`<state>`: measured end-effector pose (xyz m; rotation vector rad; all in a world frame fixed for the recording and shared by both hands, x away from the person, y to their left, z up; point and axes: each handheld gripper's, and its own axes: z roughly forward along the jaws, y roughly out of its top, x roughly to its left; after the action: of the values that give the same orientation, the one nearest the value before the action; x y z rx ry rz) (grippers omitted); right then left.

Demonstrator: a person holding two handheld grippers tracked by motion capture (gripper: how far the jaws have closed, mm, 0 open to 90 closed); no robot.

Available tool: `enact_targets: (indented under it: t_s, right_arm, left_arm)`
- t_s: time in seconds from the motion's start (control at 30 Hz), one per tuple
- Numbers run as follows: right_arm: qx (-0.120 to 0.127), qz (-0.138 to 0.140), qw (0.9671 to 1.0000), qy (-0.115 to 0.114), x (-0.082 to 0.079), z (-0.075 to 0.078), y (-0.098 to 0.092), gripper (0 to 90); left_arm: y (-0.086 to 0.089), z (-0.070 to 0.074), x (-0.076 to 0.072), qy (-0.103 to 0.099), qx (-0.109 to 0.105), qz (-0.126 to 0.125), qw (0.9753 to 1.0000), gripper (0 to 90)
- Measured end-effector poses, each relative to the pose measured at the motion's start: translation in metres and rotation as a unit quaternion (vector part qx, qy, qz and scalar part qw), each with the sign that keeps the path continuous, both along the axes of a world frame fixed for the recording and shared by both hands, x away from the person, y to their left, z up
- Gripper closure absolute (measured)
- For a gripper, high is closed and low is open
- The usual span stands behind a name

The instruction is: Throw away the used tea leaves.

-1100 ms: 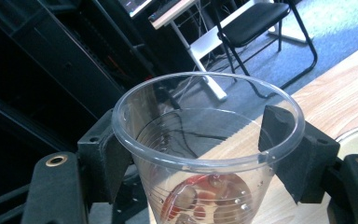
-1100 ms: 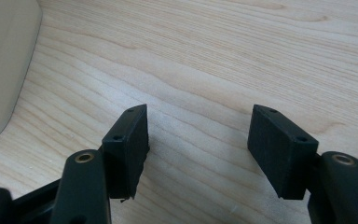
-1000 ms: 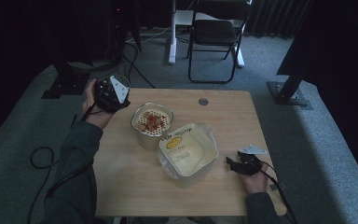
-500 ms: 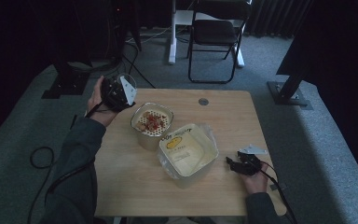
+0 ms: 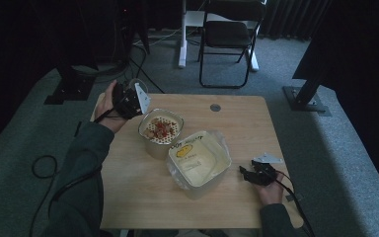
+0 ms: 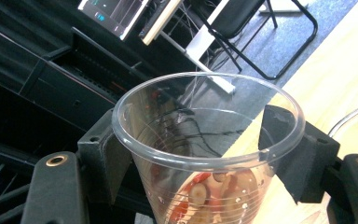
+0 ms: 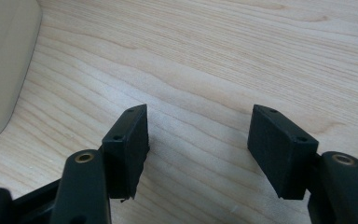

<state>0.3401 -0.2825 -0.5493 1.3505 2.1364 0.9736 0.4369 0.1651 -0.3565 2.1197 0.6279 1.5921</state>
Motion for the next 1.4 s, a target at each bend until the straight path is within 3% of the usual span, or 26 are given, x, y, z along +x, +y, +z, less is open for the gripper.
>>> enact_targets:
  t_s: [0.2,0.23,0.5,0.9,1.4]
  right_arm:
    - [0.0,0.0,1.0,0.0,0.0,0.0,0.0,37.8]
    - [0.0,0.0,1.0,0.0,0.0,0.0,0.0,37.8]
    - [0.0,0.0,1.0,0.0,0.0,0.0,0.0,37.8]
    - [0.0,0.0,1.0,0.0,0.0,0.0,0.0,37.8]
    - [0.001,0.0,1.0,0.0,0.0,0.0,0.0,37.8]
  left_arm:
    - [-0.003,-0.004,0.0,-0.008,0.027,0.0,0.9996,27.8]
    - [-0.003,-0.004,-0.001,-0.008,0.039,-0.001,0.9992,27.8]
    - [-0.007,-0.007,-0.003,-0.007,0.056,-0.012,0.9984,27.8]
    - [-0.014,-0.014,-0.006,0.001,0.104,-0.022,0.9944,27.8]
    - [-0.021,-0.018,-0.012,0.001,0.124,-0.039,0.9915,27.8]
